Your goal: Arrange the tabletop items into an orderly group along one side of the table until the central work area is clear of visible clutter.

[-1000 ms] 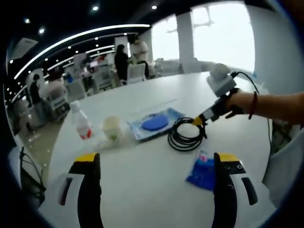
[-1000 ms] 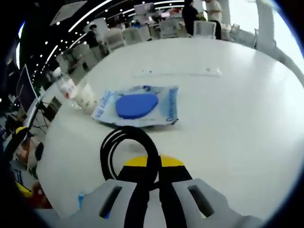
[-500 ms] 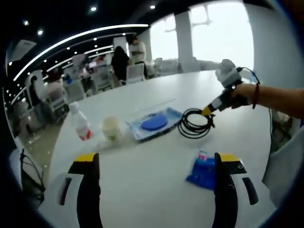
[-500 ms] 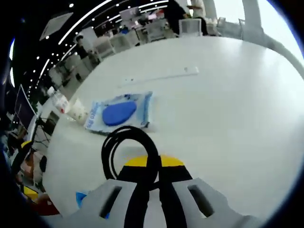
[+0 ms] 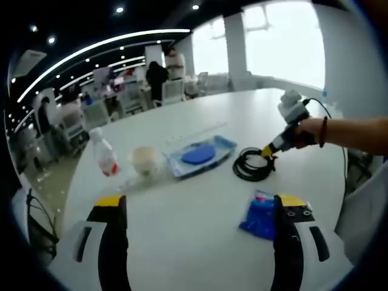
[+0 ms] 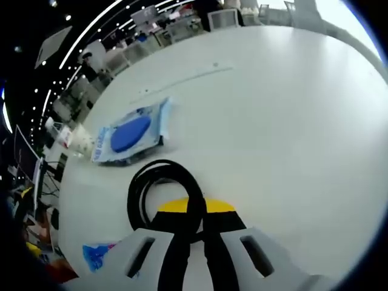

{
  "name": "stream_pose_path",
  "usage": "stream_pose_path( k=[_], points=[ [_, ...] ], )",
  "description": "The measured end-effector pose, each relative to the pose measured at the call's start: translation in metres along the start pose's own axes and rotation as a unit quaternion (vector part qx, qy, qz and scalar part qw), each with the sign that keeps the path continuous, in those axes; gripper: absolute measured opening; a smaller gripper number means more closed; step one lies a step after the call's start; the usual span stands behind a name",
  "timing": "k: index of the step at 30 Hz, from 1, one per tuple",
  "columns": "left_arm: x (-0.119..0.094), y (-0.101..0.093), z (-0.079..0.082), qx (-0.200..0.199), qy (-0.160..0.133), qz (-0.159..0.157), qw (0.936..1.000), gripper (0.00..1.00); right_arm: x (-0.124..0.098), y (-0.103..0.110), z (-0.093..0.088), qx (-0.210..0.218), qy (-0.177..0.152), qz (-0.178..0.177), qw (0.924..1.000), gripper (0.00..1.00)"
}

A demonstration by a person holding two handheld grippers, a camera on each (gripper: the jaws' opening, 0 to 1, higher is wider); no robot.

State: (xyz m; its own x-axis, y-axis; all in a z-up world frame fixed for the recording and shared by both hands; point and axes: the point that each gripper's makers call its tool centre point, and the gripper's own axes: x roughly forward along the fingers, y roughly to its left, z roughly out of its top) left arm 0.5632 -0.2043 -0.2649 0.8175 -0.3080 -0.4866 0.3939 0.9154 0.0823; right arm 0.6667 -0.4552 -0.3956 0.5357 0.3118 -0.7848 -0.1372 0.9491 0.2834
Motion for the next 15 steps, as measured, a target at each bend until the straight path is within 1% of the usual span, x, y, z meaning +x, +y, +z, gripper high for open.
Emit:
stream_pose_path(
  k=[1, 2, 4, 5, 7, 8, 9, 10, 11, 12, 14, 15],
  points=[
    [0.0, 0.0, -0.002, -0.001, 0.004, -0.001, 1.0, 0.98, 0.001, 0.001, 0.002, -0.007, -0.01, 0.006, 0.9999, 0.06],
    [0.0, 0.0, -0.002, -0.005, 0.005, -0.001, 1.0, 0.97, 0.0, 0.001, 0.002, 0.001, -0.009, 0.007, 0.9999, 0.06],
    [-0.001, 0.001, 0.003, -0.017, -0.01, -0.002, 0.9998, 0.96, 0.001, 0.001, 0.004, 0.009, -0.015, 0.008, 0.9998, 0.07],
    [-0.001, 0.001, 0.005, -0.018, -0.016, -0.003, 0.9997, 0.96, 0.001, 0.001, 0.004, 0.005, -0.016, 0.008, 0.9998, 0.07],
    [-0.001, 0.001, 0.006, -0.018, -0.016, -0.003, 0.9997, 0.96, 0.001, 0.003, 0.005, -0.01, -0.018, 0.004, 0.9998, 0.07],
    [-0.001, 0.001, 0.004, -0.016, -0.012, -0.003, 0.9998, 0.96, 0.001, 0.003, 0.005, -0.03, -0.018, 0.003, 0.9994, 0.08],
    [-0.001, 0.001, 0.003, -0.015, -0.01, -0.003, 0.9998, 0.96, 0.001, 0.003, 0.005, -0.039, -0.018, 0.001, 0.9991, 0.08],
    [0.0, 0.001, 0.001, -0.015, -0.005, -0.002, 0.9999, 0.96, 0.0, 0.004, 0.004, -0.034, -0.016, -0.001, 0.9993, 0.09],
    [0.0, 0.002, 0.0, -0.017, -0.004, -0.001, 0.9998, 0.96, 0.0, 0.006, 0.004, -0.05, -0.015, 0.0, 0.9986, 0.1],
    [0.001, 0.002, 0.0, -0.017, -0.005, 0.0, 0.9998, 0.96, -0.001, 0.005, 0.005, -0.052, -0.019, -0.003, 0.9985, 0.13],
    [0.002, 0.002, -0.001, -0.016, -0.005, -0.001, 0.9999, 0.97, -0.002, 0.007, 0.011, -0.042, -0.033, -0.001, 0.9986, 0.19],
    [0.002, 0.002, -0.003, -0.021, -0.001, -0.001, 0.9998, 0.97, -0.004, 0.008, 0.014, -0.043, -0.039, -0.006, 0.9983, 0.25]
  ],
)
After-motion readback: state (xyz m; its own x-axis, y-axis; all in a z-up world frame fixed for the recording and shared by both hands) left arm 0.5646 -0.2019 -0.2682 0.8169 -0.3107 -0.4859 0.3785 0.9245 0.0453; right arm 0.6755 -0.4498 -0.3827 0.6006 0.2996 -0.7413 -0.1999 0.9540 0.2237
